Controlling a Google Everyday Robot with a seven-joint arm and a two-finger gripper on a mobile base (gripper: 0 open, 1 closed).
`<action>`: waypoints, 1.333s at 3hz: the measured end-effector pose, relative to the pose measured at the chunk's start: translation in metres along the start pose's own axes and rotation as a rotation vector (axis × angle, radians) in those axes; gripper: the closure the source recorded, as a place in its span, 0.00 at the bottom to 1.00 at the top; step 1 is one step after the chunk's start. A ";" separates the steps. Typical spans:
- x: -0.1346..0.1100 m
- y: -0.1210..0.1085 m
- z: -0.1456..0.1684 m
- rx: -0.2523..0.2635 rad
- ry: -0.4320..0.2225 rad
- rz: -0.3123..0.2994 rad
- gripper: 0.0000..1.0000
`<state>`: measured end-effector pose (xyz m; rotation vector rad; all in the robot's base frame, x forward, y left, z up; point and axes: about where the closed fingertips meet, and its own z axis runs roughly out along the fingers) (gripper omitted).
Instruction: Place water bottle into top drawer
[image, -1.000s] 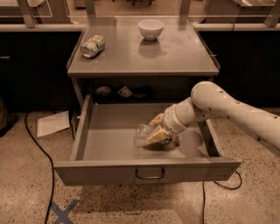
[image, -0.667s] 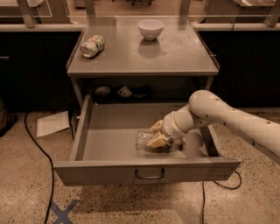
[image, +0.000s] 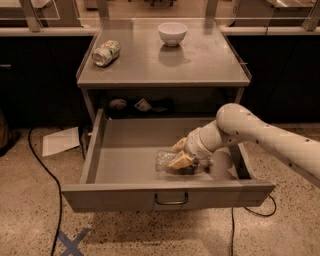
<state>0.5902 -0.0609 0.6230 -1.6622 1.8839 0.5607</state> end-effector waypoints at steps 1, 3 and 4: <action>0.000 0.000 0.000 0.000 0.000 0.000 0.35; 0.000 0.000 0.000 0.000 0.000 0.000 0.00; 0.000 0.000 0.000 0.000 0.000 0.000 0.00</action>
Offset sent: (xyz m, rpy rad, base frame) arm 0.0000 0.0000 0.0000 0.0000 0.0000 0.0000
